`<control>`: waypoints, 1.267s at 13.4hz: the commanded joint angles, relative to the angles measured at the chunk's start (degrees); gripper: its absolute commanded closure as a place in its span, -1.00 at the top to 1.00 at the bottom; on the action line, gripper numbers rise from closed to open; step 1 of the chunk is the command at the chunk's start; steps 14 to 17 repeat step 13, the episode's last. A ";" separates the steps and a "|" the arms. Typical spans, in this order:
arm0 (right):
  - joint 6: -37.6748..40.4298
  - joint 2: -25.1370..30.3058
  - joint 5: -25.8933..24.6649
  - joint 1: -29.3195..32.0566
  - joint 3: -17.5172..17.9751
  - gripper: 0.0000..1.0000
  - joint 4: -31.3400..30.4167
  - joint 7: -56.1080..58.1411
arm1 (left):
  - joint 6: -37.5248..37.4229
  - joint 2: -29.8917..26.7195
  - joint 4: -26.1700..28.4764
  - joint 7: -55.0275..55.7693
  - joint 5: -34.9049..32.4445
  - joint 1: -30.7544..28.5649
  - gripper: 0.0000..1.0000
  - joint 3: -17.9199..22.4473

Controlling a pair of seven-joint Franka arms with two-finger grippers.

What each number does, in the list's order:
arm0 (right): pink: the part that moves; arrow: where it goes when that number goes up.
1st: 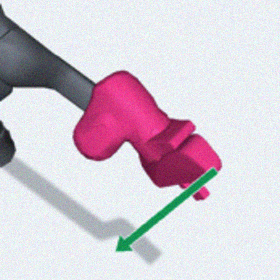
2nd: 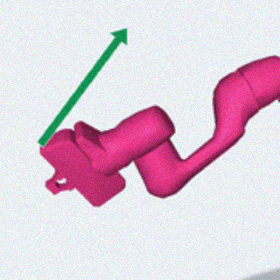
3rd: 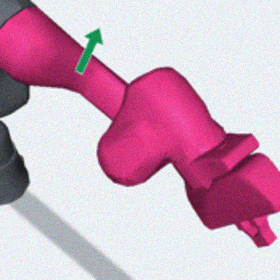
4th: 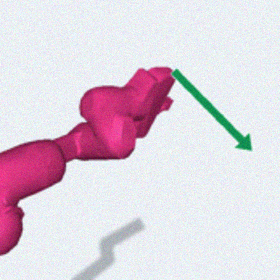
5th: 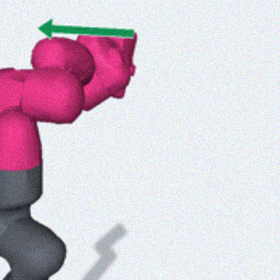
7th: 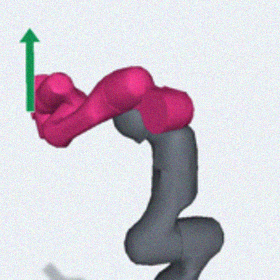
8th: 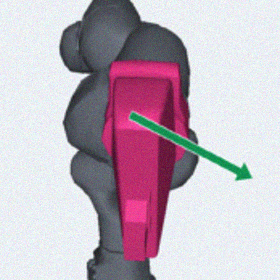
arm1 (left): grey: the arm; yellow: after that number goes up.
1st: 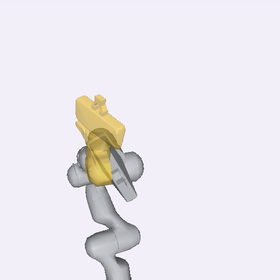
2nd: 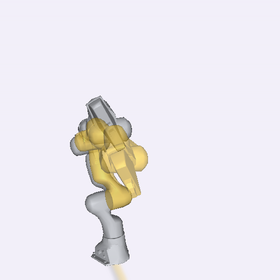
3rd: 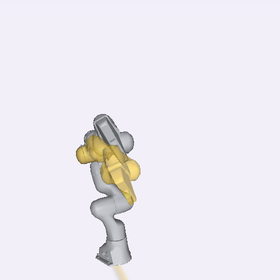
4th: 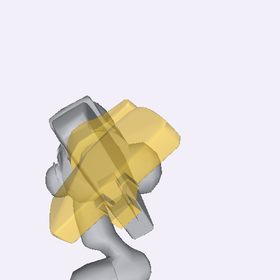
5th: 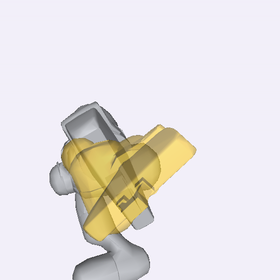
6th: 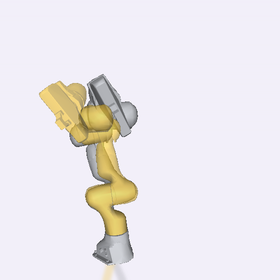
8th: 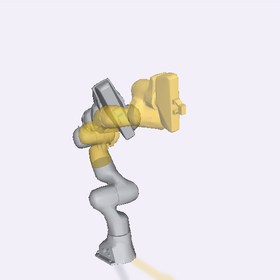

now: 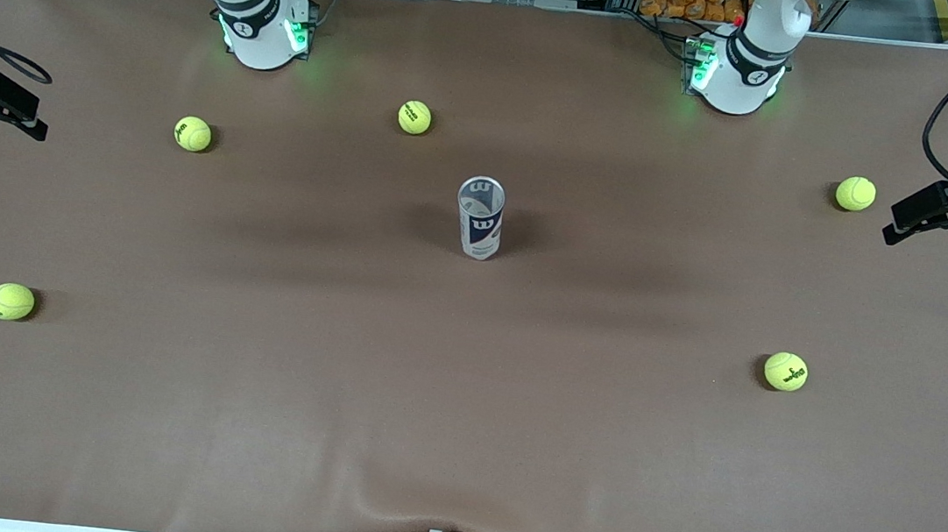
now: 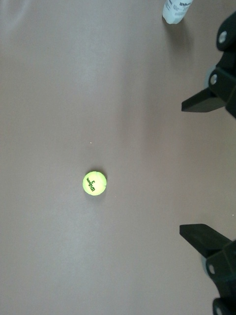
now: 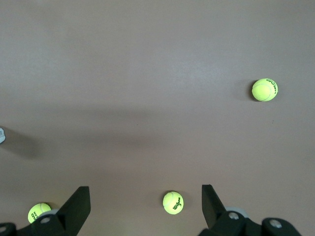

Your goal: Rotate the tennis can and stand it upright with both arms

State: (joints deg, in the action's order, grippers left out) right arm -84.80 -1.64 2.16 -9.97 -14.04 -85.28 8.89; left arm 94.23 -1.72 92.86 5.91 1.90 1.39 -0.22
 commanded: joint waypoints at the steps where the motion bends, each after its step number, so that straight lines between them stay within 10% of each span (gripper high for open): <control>1: 0.25 0.94 0.83 0.48 0.07 1.00 -0.68 0.78 | -1.16 0.49 -1.11 -0.81 -1.73 1.86 1.00 1.19; 17: 0.25 0.94 0.83 0.48 0.07 1.00 -0.68 0.87 | -3.53 0.93 -1.28 -2.22 -1.90 1.16 1.00 1.45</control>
